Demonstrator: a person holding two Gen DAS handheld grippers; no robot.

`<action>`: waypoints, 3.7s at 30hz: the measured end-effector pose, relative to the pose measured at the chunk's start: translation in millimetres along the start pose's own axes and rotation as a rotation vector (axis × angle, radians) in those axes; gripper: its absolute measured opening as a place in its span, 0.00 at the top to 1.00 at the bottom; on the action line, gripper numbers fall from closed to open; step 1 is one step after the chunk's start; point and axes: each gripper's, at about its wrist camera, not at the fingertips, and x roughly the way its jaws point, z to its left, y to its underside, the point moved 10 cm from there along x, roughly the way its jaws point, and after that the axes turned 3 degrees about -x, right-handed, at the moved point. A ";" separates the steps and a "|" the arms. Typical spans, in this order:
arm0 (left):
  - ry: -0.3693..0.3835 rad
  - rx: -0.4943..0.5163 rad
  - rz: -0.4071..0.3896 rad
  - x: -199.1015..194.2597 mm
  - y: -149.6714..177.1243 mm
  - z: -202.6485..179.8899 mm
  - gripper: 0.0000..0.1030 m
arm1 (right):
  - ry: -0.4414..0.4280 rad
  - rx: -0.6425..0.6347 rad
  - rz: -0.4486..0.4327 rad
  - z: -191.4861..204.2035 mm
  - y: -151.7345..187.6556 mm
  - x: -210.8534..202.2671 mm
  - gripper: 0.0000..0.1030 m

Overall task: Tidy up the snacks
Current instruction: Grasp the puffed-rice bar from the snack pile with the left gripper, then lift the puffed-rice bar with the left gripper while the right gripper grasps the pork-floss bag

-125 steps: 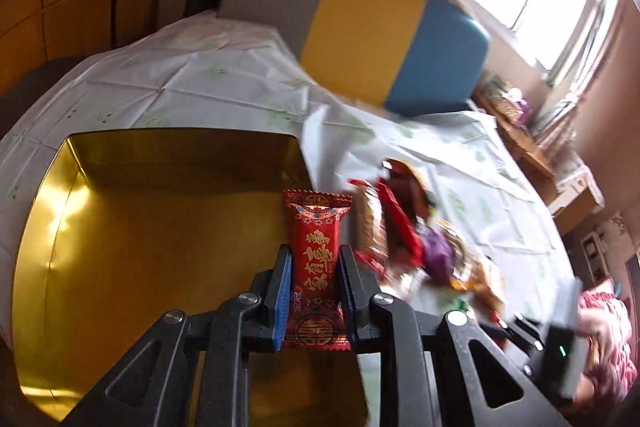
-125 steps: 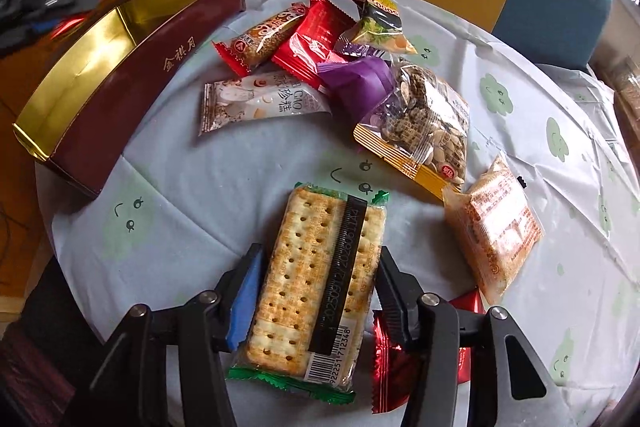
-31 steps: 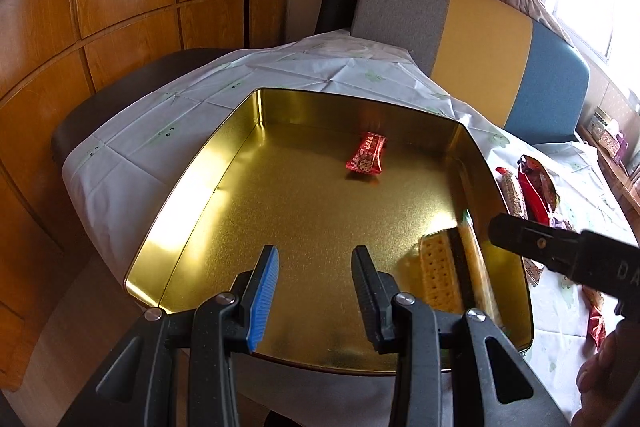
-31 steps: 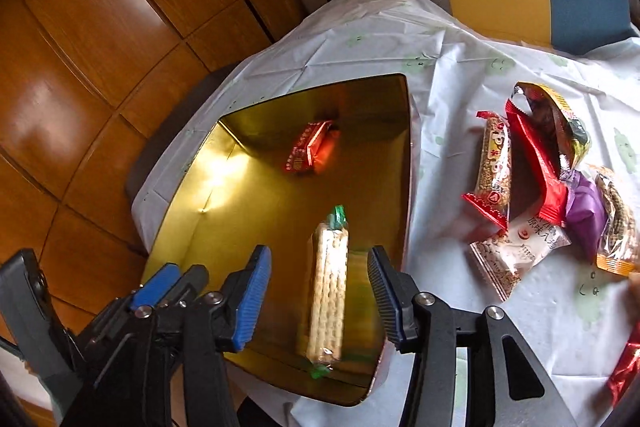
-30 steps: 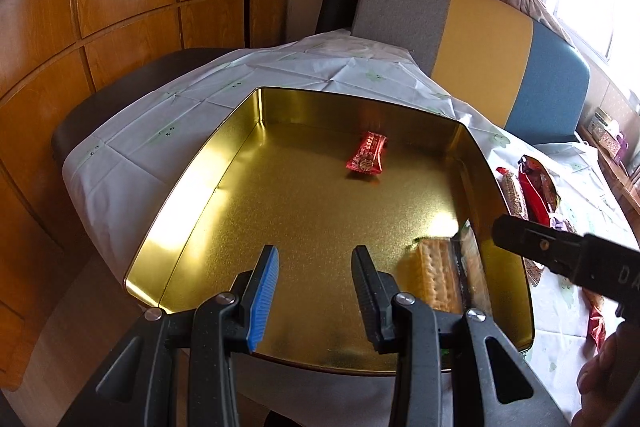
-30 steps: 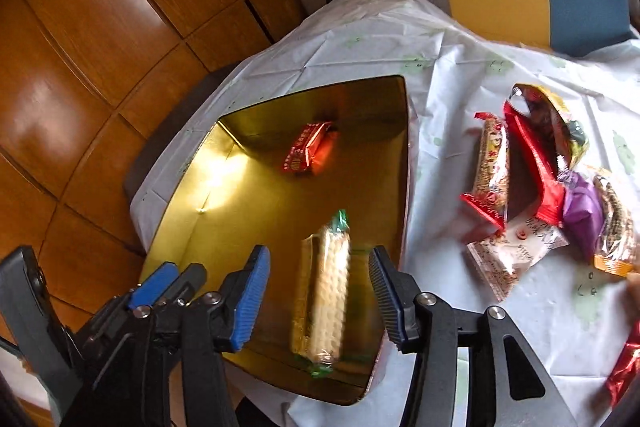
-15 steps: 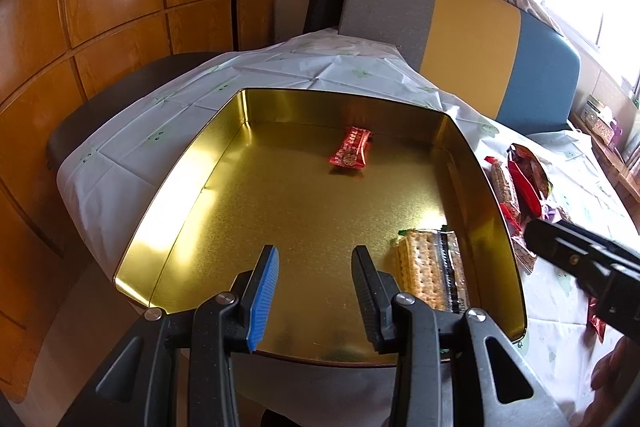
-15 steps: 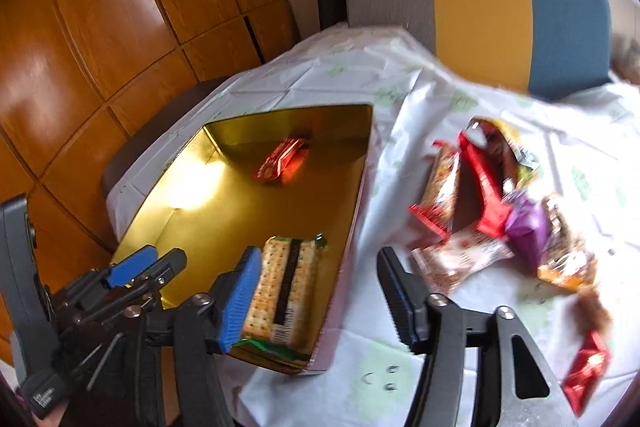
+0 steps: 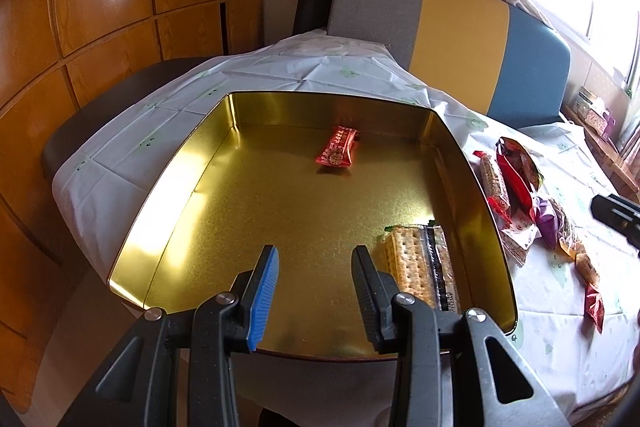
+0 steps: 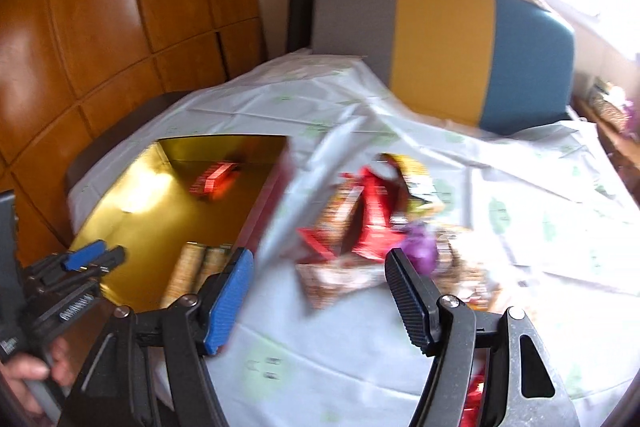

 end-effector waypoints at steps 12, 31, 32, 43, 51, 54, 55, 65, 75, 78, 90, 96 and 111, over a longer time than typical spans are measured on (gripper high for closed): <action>0.009 0.060 0.017 3.0 4.6 -13.9 0.63 | 0.229 0.076 0.076 -148.1 20.5 -13.2 0.28; 0.281 0.286 0.078 -11.2 -27.5 -153.4 0.67 | 0.218 0.332 0.110 -219.1 45.4 -2.5 0.25; 0.294 0.297 0.086 -8.7 -29.6 -162.1 0.68 | 0.211 0.343 0.106 -218.8 45.4 -3.7 0.25; 0.242 0.480 0.252 66.6 -44.5 -235.2 0.76 | 0.153 0.374 0.070 -214.4 37.6 -11.8 0.22; 0.137 0.546 0.347 123.2 -32.9 -238.7 0.71 | 0.124 0.410 0.039 -217.2 32.4 -17.6 0.19; 0.125 0.544 0.355 134.6 -32.5 -241.6 0.70 | 0.120 0.398 0.040 -214.9 31.7 -16.6 0.19; 0.123 0.544 0.353 136.4 -33.2 -242.3 0.70 | 0.121 0.393 0.041 -214.2 31.6 -16.0 0.19; 0.202 0.478 0.281 100.6 -29.0 -234.7 0.72 | 0.153 0.409 0.052 -223.9 36.7 -16.5 0.19; 0.457 0.467 0.217 -4.5 42.2 -233.5 0.72 | 0.205 0.382 0.078 -226.2 41.2 -14.0 0.19; 0.476 0.528 0.231 -9.3 72.3 -241.1 0.72 | 0.216 0.390 0.084 -229.4 43.0 -13.7 0.19; 0.461 0.609 0.238 -0.3 112.0 -253.0 0.69 | 0.204 0.477 0.132 -243.2 55.6 -5.5 0.19; 0.474 0.604 0.188 7.2 110.7 -255.1 0.69 | 0.199 0.478 0.184 -242.4 64.2 3.1 0.19; 0.502 0.519 0.128 -0.8 114.0 -239.8 0.72 | 0.207 0.517 0.213 -249.6 73.0 8.4 0.19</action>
